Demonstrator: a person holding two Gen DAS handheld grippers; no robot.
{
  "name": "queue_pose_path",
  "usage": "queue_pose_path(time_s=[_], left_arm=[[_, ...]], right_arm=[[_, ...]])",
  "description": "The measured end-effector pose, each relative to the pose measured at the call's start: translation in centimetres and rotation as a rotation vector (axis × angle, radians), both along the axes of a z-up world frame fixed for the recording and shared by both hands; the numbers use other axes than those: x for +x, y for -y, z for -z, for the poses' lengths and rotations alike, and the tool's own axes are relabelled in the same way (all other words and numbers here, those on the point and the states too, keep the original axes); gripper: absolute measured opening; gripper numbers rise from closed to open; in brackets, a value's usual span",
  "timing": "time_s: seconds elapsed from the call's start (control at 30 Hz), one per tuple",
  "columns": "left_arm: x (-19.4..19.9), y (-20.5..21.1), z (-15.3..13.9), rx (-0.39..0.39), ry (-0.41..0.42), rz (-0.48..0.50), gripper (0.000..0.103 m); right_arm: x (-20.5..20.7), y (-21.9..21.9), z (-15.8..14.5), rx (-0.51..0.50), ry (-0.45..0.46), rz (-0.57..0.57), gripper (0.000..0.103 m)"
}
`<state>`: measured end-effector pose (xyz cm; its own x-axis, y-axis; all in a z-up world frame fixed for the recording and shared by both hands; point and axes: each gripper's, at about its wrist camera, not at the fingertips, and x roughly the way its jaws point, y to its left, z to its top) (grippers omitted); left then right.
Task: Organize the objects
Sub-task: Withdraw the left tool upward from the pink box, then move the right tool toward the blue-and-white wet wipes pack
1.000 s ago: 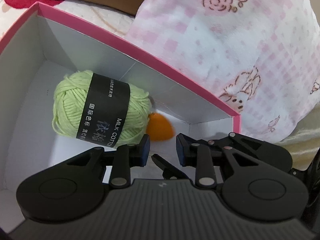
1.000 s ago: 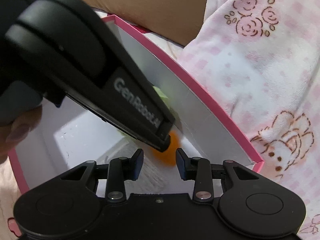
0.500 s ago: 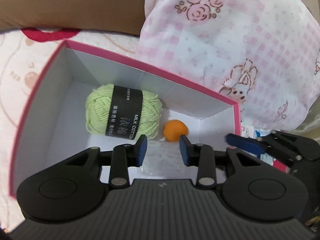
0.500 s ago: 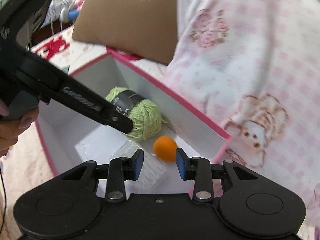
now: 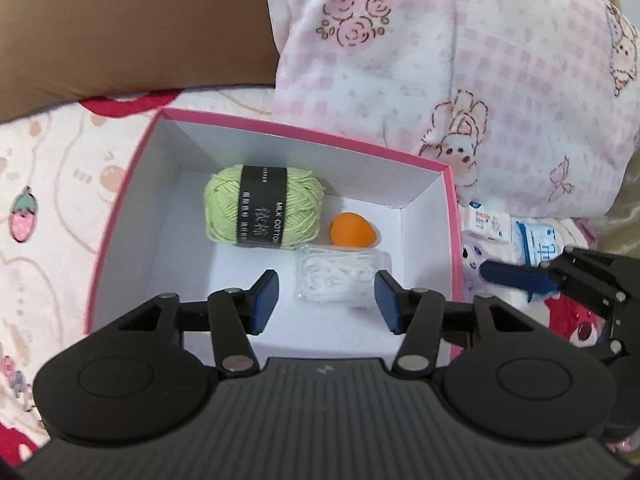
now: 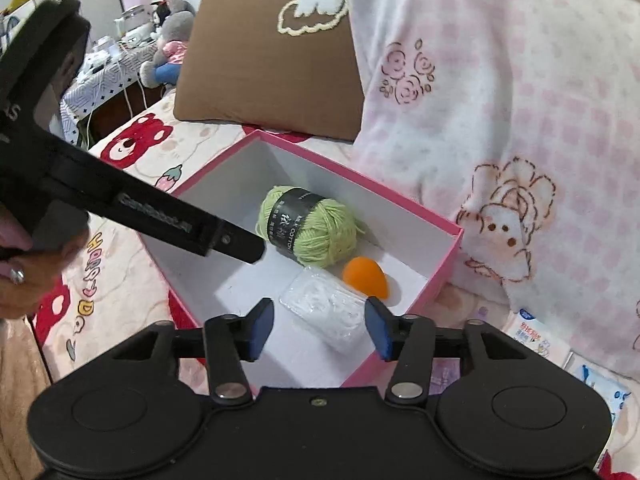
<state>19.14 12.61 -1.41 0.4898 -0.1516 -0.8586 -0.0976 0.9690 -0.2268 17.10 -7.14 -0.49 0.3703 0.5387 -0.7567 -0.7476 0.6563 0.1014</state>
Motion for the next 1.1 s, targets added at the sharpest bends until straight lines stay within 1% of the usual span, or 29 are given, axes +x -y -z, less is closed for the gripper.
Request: queue_pose_path(time_s=[0.07,0.13,0.17,0.2,0.23,0.27,0.37,0.43,0.53,0.57,0.63,0.77,0.83,1.0,1.1], left_arm=[[-1.0,-0.1,-0.7,0.016,0.011,0.004,0.054],[-1.8,-0.1,-1.3,0.034,0.015,0.003,0.056],[-2.2,-0.1,-1.6,0.041,0.017,0.003,0.057],[-2.6,0.0,-2.0,0.048,0.026,0.006,0.061],[-3.0,0.1,-2.4,0.049,0.037,0.011,0.065],[-3.4,0.2,-2.8,0.049,0.049,0.018,0.066],[-4.5,0.2,-3.3,0.016,0.07,0.017,0.066],[-5.1,0.4,-3.3,0.031,0.06,0.014,0.066],[-6.1,0.9,-3.5,0.075,0.075,0.022,0.067],[-6.6,1.0,-3.6,0.091,0.078,0.026,0.068],[-7.2,1.3,-3.8,0.112,0.08,0.037,0.073],[-8.3,2.1,-4.4,0.135,0.088,0.072,0.081],[-9.0,2.3,-4.7,0.14,0.103,0.084,0.085],[-10.7,2.7,-5.3,0.139,0.122,0.077,0.087],[-11.6,3.0,-5.7,0.147,0.13,0.087,0.089]], right_arm=[[-0.9,0.4,-0.4,0.015,0.028,-0.004,0.061],[-1.7,0.6,-0.8,0.032,0.021,-0.023,0.062],[-2.1,0.7,-1.1,0.041,0.021,-0.022,0.064],[-2.4,0.7,-1.2,0.051,0.021,-0.02,0.065],[-2.7,0.8,-1.4,0.056,0.02,-0.024,0.069],[-3.1,0.9,-1.7,0.06,0.023,-0.028,0.073],[-4.1,1.0,-1.9,0.049,0.053,-0.052,0.081],[-4.6,1.0,-1.7,0.029,0.076,-0.054,0.081],[-5.1,1.5,-1.9,0.028,0.077,-0.049,0.082],[-5.3,1.7,-2.1,0.035,0.075,-0.047,0.084],[-5.7,2.2,-2.3,0.041,0.079,-0.045,0.087],[-6.7,3.0,-2.9,0.041,0.094,-0.045,0.087],[-7.3,3.5,-3.3,0.052,0.081,-0.05,0.087],[-8.8,4.7,-4.2,0.092,0.021,-0.051,0.087],[-9.5,5.2,-4.7,0.091,0.009,-0.045,0.087]])
